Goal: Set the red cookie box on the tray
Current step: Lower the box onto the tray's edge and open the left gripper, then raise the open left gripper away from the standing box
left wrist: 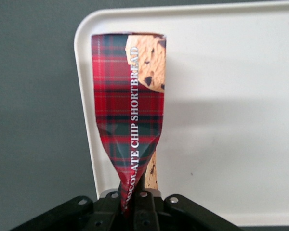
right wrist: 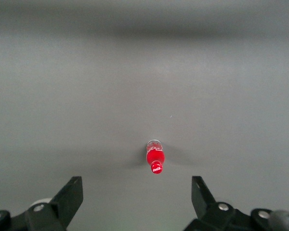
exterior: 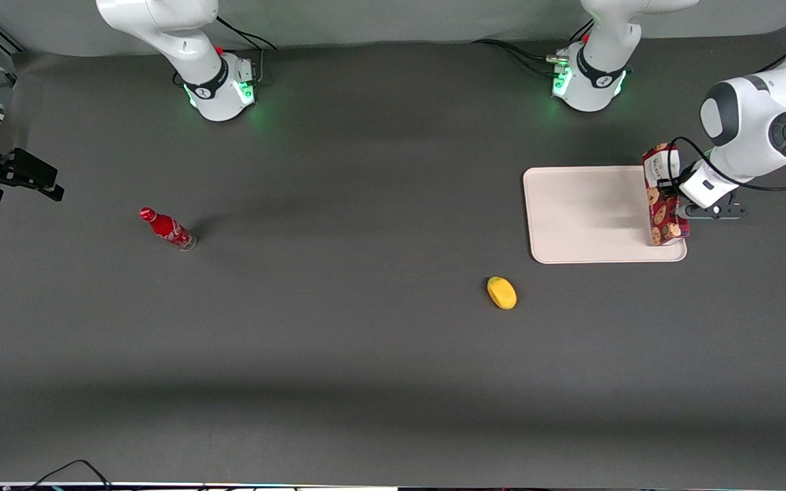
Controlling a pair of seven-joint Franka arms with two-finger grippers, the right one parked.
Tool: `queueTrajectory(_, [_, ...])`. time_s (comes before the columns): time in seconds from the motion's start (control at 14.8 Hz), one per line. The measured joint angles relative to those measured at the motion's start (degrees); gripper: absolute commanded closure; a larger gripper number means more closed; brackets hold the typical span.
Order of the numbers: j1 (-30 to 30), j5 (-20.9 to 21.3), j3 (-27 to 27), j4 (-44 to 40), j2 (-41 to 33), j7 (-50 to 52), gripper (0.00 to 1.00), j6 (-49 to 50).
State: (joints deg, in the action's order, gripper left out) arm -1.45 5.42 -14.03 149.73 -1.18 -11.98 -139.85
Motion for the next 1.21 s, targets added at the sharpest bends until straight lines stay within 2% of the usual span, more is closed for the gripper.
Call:
queueTrajectory(0.27, [-0.11, 0.03, 0.00, -0.03, 1.51, -0.05, 0.98, -3.41])
queueTrajectory(0.34, [-0.12, 0.03, 0.00, -0.05, 1.92, -0.06, 0.67, -3.99])
queueTrajectory(0.4, [-0.14, 0.03, 0.00, -0.09, 2.29, -0.07, 0.31, -4.37])
queueTrajectory(0.47, [-0.17, 0.03, 0.00, -0.19, 2.63, -0.09, 0.00, -4.69])
queueTrajectory(1.01, [-0.25, 0.07, 0.00, -2.83, 2.63, -0.60, 0.00, -6.23])
queueTrajectory(1.21, [0.06, 0.08, 0.25, -11.26, 1.70, -0.60, 0.00, 4.28])
